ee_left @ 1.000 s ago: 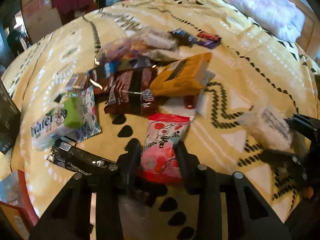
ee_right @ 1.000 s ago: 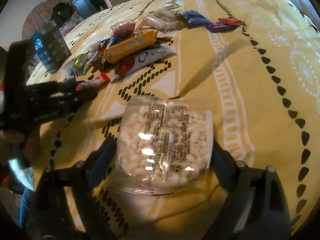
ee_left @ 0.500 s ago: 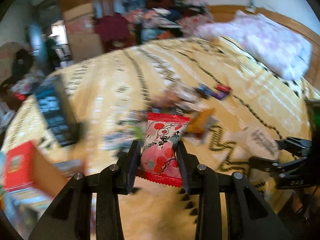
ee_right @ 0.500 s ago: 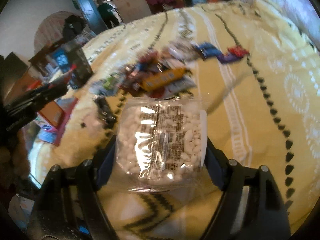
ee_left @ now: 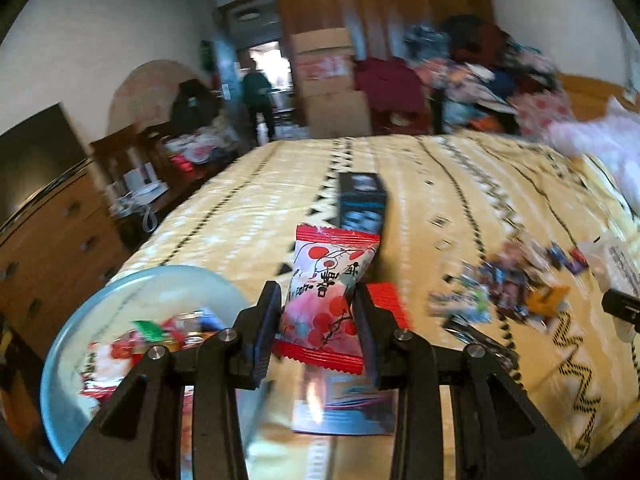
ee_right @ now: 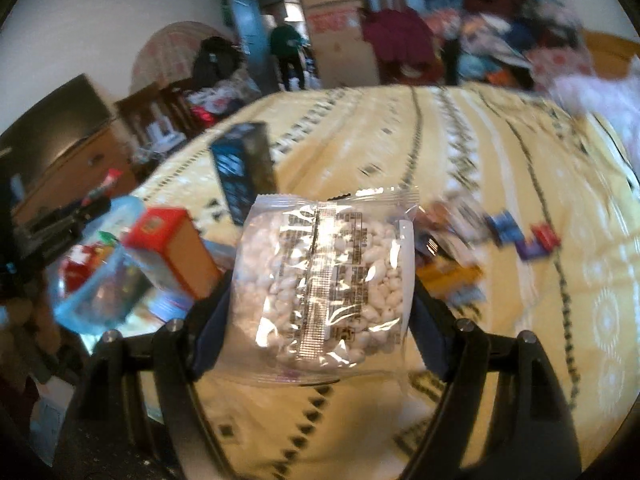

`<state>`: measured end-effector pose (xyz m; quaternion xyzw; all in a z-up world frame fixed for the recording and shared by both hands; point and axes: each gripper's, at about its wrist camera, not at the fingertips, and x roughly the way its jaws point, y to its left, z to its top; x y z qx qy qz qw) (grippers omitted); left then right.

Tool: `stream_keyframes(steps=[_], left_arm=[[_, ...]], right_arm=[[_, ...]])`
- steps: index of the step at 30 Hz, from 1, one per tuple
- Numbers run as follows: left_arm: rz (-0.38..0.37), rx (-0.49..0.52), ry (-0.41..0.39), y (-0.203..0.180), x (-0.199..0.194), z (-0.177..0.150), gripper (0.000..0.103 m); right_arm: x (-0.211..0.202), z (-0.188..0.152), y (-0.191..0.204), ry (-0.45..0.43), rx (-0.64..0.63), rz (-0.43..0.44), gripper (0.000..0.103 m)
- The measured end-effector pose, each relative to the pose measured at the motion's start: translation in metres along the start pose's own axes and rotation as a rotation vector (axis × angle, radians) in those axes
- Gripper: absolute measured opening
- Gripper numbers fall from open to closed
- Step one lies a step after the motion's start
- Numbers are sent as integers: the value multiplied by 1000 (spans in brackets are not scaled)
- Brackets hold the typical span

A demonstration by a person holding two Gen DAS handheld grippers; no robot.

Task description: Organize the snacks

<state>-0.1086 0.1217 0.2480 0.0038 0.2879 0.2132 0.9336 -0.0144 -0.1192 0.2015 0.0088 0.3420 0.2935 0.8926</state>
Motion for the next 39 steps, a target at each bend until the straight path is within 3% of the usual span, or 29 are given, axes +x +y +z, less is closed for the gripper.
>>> stream_keyframes(steps=[3,10,23,32,36,39], left_arm=[[27,-42,-17,24,-6,4,37],[84,-124,-45,86,-16,12,37],[151,-204,-20,160,-12,5,37],[162,-219,-11,183,-11,3,37],[108,-161,-30,160,-16,1,37],[14,-87,-48,119,-21,-8,37]], right_arm=[[-16,29,26,-58,-20,73,80],[0,80,104,-64,-116,176,80],[32,107,232,0,-248,344,80],[49,97,265,39,-258,384,80],[43,84,251,33,-240,383,80],[36,62,219,19,-222,324,80]])
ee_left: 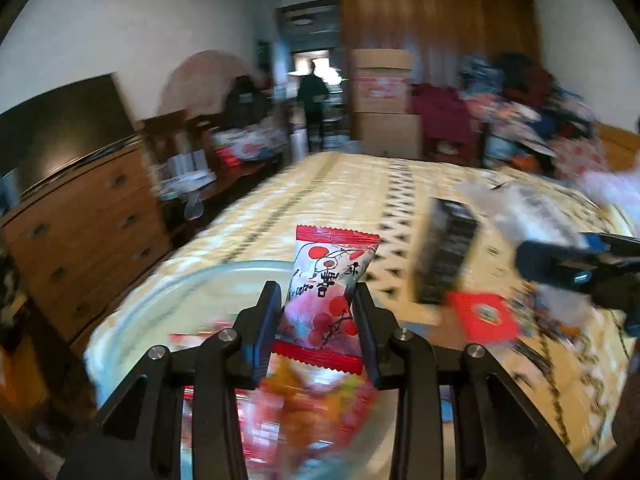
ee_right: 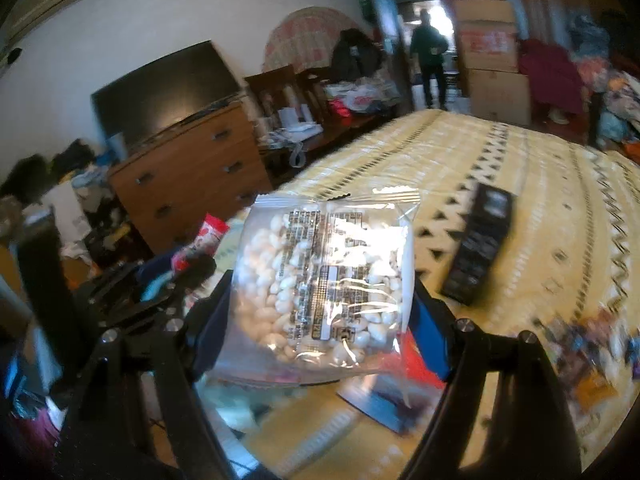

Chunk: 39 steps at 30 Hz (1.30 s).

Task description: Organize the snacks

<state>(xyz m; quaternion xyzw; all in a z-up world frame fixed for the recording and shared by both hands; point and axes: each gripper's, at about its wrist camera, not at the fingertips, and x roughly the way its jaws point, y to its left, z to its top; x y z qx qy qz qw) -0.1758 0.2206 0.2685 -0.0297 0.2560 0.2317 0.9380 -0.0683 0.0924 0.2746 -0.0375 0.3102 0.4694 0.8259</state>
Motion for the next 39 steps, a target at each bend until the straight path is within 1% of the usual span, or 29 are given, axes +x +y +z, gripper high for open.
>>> stream_keyframes(steps=[1,2,4,6,8,9,11,13,16,19,21,24,25,28,29,32,33,35,36,39], left_arm=[[-41,26,-3,-16,-1,-6,37],[-85,52,-1,-36,-3,-14,37],[-151,107,7,-72,-3,-28,38],[-250,156,41,-113,-1,-47,38],[-322,197,69,-144,3,-62,38],[-353,210,88,-158,6,-69,38],[-407,228,143,-186,20,-87,38],[-421,247,185,-211,37,-104,38],[-417,256,225,-228,63,-117,38],[-406,267,275,-252,94,-134,38],[-401,281,296,-262,111,-144,38],[-411,270,340,-271,131,-163,38],[-408,266,348,-268,135,-168,38],[-412,248,386,-270,150,-179,39],[-410,251,388,-271,152,-181,40],[-406,252,378,-271,156,-186,44],[-407,242,380,-270,157,-186,46],[-403,222,384,-267,159,-185,53],[-404,211,383,-265,159,-186,55],[-414,199,382,-263,161,-187,57]], right_arm=[[-4,-8,-10,3,14,-22,80],[-12,-24,-27,13,48,-57,80],[-22,-46,-57,35,102,-117,80],[-33,-73,-95,76,177,-198,80],[-45,-105,-135,115,267,-274,80],[-49,-115,-149,128,291,-302,80],[-56,-142,-181,163,363,-353,80],[-57,-161,-205,192,412,-387,80],[-52,-185,-236,231,468,-422,80],[-47,-212,-255,246,462,-437,80],[-40,-218,-266,253,441,-453,80],[-32,-241,-283,272,438,-468,80],[-32,-248,-288,273,428,-475,80],[-27,-258,-288,269,400,-479,81],[-26,-259,-288,263,404,-467,81],[-24,-263,-288,258,398,-470,83],[-22,-265,-287,257,391,-473,86],[-19,-265,-283,261,365,-482,89],[-18,-266,-281,262,354,-487,91],[-19,-268,-281,254,355,-486,91]])
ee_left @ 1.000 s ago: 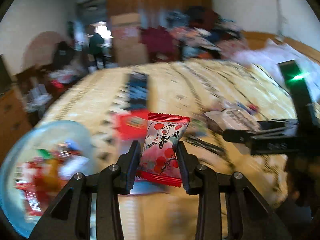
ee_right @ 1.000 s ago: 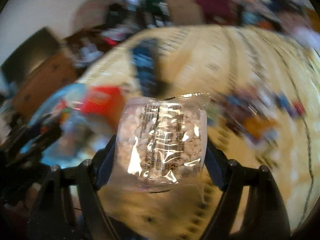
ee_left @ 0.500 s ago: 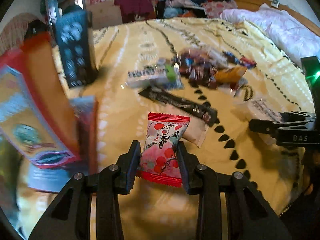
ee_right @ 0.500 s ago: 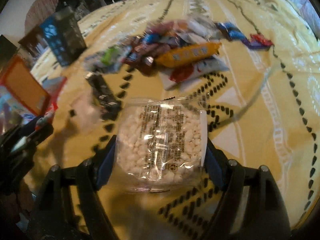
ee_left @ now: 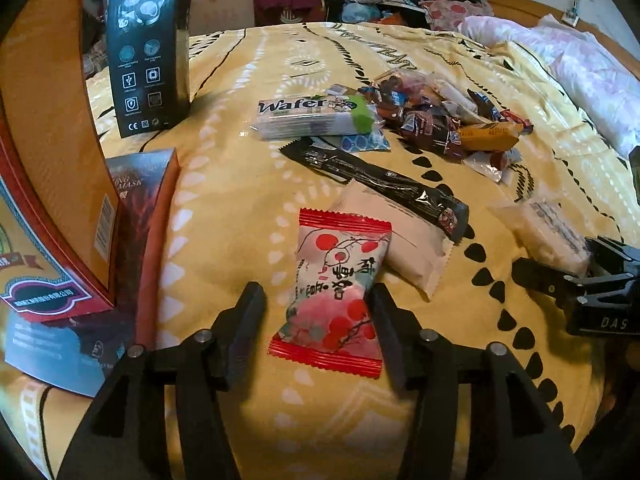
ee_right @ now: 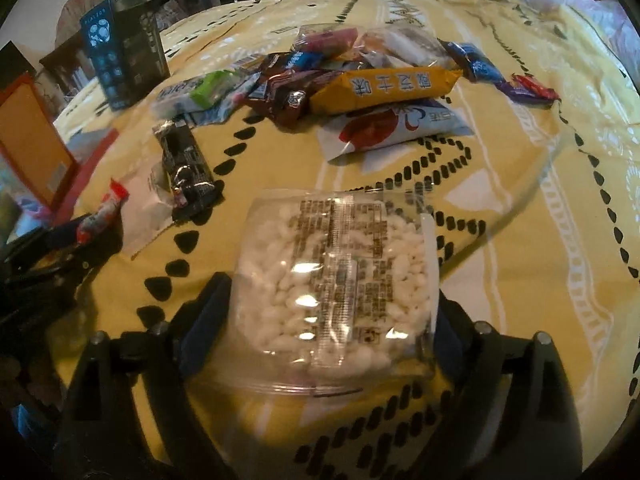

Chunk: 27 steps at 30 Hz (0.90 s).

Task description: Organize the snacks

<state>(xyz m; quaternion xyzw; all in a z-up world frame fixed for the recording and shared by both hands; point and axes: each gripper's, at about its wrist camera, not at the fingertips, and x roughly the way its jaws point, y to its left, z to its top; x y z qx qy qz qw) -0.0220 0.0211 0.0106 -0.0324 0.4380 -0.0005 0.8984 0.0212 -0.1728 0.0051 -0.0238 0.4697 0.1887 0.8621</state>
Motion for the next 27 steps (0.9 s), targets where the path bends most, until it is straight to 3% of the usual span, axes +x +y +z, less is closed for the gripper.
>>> stream_keyframes(steps=[5,16,27], left_arm=[[0,-1,0,0,0,0,57],[16,11,-19,-3,0,-3,58],[19,11,-30,-3,0,-5,59]], right_arm=[[-1,-1,-2,-6,18,16,92],[2,-4,4,-30,-23,19,103],[2,-6,4,-47,-31,25,103]])
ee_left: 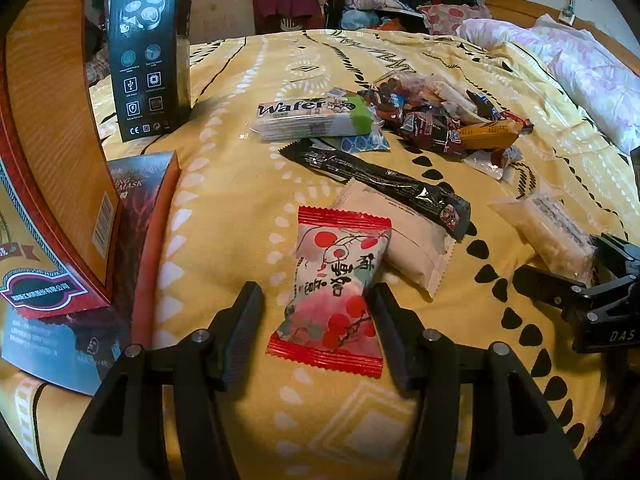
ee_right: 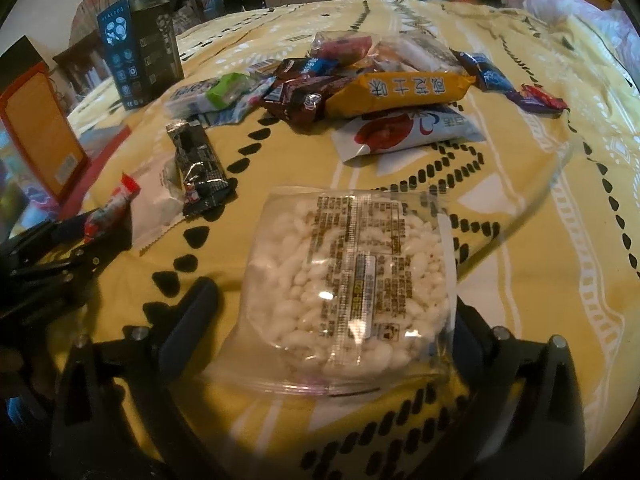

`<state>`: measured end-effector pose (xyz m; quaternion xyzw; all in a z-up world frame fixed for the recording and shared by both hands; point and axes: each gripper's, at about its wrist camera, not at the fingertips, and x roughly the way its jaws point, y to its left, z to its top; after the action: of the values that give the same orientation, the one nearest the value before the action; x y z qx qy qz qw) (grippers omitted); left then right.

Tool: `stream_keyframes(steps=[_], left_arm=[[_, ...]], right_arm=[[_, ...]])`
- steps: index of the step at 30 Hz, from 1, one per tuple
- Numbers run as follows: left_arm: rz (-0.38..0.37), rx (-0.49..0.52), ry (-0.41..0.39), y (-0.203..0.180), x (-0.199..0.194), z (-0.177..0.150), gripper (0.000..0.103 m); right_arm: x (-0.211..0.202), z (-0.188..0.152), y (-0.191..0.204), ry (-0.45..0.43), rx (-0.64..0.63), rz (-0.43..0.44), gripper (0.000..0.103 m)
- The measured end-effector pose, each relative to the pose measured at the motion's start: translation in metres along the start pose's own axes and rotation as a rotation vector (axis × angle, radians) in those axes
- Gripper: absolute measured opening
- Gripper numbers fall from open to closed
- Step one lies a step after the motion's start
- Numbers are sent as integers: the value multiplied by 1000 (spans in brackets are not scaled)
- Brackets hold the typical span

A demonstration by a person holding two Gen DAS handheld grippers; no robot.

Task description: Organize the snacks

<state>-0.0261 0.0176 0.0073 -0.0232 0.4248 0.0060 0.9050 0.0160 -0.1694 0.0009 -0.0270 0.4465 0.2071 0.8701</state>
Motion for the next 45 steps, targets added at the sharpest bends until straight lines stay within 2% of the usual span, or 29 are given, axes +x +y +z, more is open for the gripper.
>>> stream_keyframes(steps=[45], left_arm=[[5,9,2,0,3,0,59]], right_arm=[[-6,-2,-6,-27,24,47,103]])
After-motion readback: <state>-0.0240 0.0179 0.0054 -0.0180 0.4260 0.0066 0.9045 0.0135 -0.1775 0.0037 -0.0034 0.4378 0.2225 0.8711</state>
